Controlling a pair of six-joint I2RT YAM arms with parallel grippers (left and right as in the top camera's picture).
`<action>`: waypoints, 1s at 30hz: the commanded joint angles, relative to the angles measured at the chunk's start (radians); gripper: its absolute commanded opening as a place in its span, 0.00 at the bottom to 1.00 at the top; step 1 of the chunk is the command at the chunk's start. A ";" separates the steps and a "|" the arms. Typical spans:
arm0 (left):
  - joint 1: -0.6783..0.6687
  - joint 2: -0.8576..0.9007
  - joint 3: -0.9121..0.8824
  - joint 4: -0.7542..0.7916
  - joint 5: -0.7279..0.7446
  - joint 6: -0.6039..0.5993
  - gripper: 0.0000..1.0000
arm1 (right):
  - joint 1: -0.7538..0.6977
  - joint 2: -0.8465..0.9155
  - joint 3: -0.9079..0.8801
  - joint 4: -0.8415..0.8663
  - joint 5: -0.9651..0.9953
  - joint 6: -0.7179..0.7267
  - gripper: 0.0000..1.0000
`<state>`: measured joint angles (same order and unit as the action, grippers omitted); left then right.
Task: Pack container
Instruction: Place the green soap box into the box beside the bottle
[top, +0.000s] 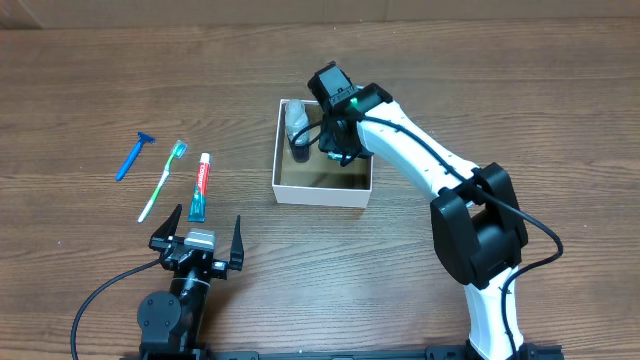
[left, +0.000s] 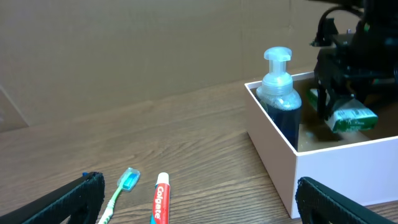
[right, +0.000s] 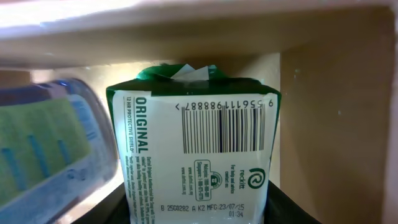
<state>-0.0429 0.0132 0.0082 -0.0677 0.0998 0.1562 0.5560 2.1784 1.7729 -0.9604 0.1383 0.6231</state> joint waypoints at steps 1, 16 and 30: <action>0.010 -0.007 -0.003 -0.003 -0.006 -0.018 1.00 | -0.002 -0.015 -0.035 0.044 0.019 -0.029 0.43; 0.010 -0.007 -0.003 -0.003 -0.006 -0.018 1.00 | -0.002 -0.015 -0.006 0.066 0.026 -0.078 0.75; 0.010 -0.007 -0.003 -0.003 -0.006 -0.018 1.00 | -0.049 -0.071 0.777 -0.569 0.091 -0.093 0.86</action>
<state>-0.0429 0.0132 0.0082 -0.0681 0.0998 0.1562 0.5526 2.1689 2.3753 -1.4330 0.1715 0.5358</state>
